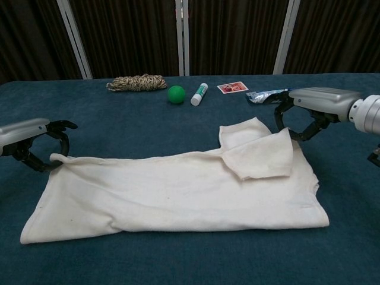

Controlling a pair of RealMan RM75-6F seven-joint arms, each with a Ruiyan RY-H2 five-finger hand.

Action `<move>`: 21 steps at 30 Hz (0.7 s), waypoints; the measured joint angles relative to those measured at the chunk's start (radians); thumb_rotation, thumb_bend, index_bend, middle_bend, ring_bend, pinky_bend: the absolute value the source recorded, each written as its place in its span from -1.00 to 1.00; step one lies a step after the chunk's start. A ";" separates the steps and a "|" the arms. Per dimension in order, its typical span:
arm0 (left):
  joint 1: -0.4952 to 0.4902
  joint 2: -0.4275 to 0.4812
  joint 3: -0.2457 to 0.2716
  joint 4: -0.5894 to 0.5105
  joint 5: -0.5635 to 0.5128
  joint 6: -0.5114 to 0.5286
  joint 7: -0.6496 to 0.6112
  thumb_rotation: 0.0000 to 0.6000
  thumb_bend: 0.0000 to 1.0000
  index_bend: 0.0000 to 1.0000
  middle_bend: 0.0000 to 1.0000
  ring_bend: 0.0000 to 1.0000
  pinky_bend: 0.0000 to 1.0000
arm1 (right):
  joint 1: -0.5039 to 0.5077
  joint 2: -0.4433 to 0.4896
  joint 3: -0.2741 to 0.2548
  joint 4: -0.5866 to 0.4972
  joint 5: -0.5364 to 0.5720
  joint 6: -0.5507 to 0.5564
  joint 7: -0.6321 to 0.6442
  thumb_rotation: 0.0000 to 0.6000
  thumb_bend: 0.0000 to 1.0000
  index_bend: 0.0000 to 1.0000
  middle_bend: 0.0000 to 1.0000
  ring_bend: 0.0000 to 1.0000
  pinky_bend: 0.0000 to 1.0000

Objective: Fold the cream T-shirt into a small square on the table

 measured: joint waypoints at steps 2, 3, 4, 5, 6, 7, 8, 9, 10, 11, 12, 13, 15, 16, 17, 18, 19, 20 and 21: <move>-0.002 -0.004 0.000 0.005 0.000 -0.003 -0.001 1.00 0.08 0.67 -1.00 -1.00 -1.00 | 0.001 -0.004 -0.001 0.005 0.000 -0.001 0.003 1.00 -0.10 0.50 -0.84 -1.00 -1.00; -0.002 -0.005 0.000 0.007 0.000 -0.004 -0.002 1.00 0.08 0.66 -1.00 -1.00 -1.00 | 0.001 -0.005 -0.001 0.006 0.000 -0.002 0.003 1.00 -0.10 0.50 -0.84 -1.00 -1.00; -0.002 -0.006 -0.001 0.007 0.000 -0.004 -0.004 1.00 0.08 0.66 -1.00 -1.00 -1.00 | 0.001 -0.007 -0.002 0.009 0.000 -0.003 0.004 1.00 -0.10 0.50 -0.84 -1.00 -1.00; -0.002 -0.008 -0.003 0.008 0.000 -0.003 -0.010 1.00 0.08 0.66 -1.00 -1.00 -1.00 | 0.002 -0.008 -0.002 0.011 0.000 -0.004 0.004 1.00 -0.10 0.50 -0.84 -1.00 -1.00; -0.002 -0.010 -0.004 0.010 0.001 -0.002 -0.015 1.00 0.08 0.66 -1.00 -1.00 -1.00 | 0.002 -0.011 -0.002 0.015 0.000 -0.005 0.005 1.00 -0.10 0.50 -0.84 -1.00 -1.00; -0.002 -0.012 -0.004 0.014 0.003 -0.001 -0.020 1.00 0.08 0.66 -1.00 -1.00 -1.00 | 0.003 -0.014 -0.002 0.019 0.001 -0.006 0.006 1.00 -0.10 0.50 -0.84 -1.00 -1.00; -0.003 -0.015 -0.004 0.021 0.004 -0.001 -0.021 1.00 0.08 0.65 -1.00 -1.00 -1.00 | 0.004 -0.016 -0.002 0.023 0.001 -0.007 0.007 1.00 -0.10 0.50 -0.84 -1.00 -1.00; -0.003 -0.017 -0.004 0.026 0.005 -0.001 -0.020 1.00 0.08 0.64 -1.00 -1.00 -1.00 | 0.005 -0.018 -0.002 0.027 0.001 -0.008 0.008 1.00 -0.10 0.50 -0.84 -1.00 -1.00; -0.004 -0.019 -0.004 0.030 0.005 -0.002 -0.019 1.00 0.08 0.63 -1.00 -1.00 -1.00 | 0.006 -0.020 -0.002 0.031 0.001 -0.009 0.009 1.00 -0.10 0.50 -0.84 -1.00 -1.00; -0.005 -0.022 -0.005 0.033 0.004 -0.004 -0.020 1.00 0.08 0.62 -1.00 -1.00 -1.00 | 0.007 -0.022 -0.001 0.034 0.001 -0.010 0.010 1.00 -0.10 0.50 -0.84 -1.00 -1.00; -0.006 -0.023 -0.006 0.035 0.004 -0.004 -0.020 1.00 0.08 0.61 -1.00 -1.00 -1.00 | 0.008 -0.023 -0.001 0.037 0.001 -0.011 0.010 1.00 -0.10 0.50 -0.84 -1.00 -1.00; -0.007 -0.024 -0.006 0.038 0.004 -0.005 -0.019 1.00 0.08 0.60 -1.00 -1.00 -1.00 | 0.009 -0.025 -0.001 0.041 0.001 -0.011 0.011 1.00 -0.10 0.50 -0.84 -1.00 -1.00; -0.009 -0.029 -0.007 0.046 0.002 -0.006 -0.016 1.00 0.08 0.58 -1.00 -1.00 -1.00 | 0.010 -0.027 -0.001 0.046 0.001 -0.013 0.013 1.00 -0.10 0.50 -0.84 -1.00 -1.00; -0.010 -0.032 -0.008 0.050 -0.001 -0.008 -0.014 1.00 0.08 0.57 -1.00 -1.00 -1.00 | 0.011 -0.029 -0.001 0.049 0.001 -0.014 0.015 1.00 -0.10 0.50 -0.84 -1.00 -1.00; -0.012 -0.036 -0.009 0.055 -0.004 -0.012 -0.013 1.00 0.08 0.56 -1.00 -1.00 -1.00 | 0.012 -0.030 -0.001 0.052 0.001 -0.015 0.016 1.00 -0.10 0.50 -0.84 -1.00 -1.00; -0.013 -0.038 -0.010 0.059 -0.006 -0.014 -0.011 1.00 0.08 0.53 -1.00 -1.00 -1.00 | 0.013 -0.031 -0.001 0.054 0.001 -0.015 0.017 1.00 -0.10 0.50 -0.84 -1.00 -1.00; -0.014 -0.040 -0.010 0.063 -0.008 -0.016 -0.010 1.00 0.08 0.51 -1.00 -1.00 -1.00 | 0.014 -0.032 -0.001 0.056 0.002 -0.015 0.019 1.00 -0.10 0.50 -0.84 -1.00 -1.00; -0.015 -0.044 -0.011 0.067 -0.011 -0.019 -0.009 1.00 0.08 0.46 -1.00 -1.00 -1.00 | 0.014 -0.033 -0.001 0.057 0.002 -0.016 0.020 1.00 -0.10 0.50 -0.84 -1.00 -1.00; -0.016 -0.046 -0.012 0.072 -0.014 -0.021 -0.008 1.00 0.08 0.35 -1.00 -1.00 -1.00 | 0.015 -0.034 0.000 0.059 0.002 -0.016 0.022 1.00 -0.10 0.50 -0.84 -1.00 -1.00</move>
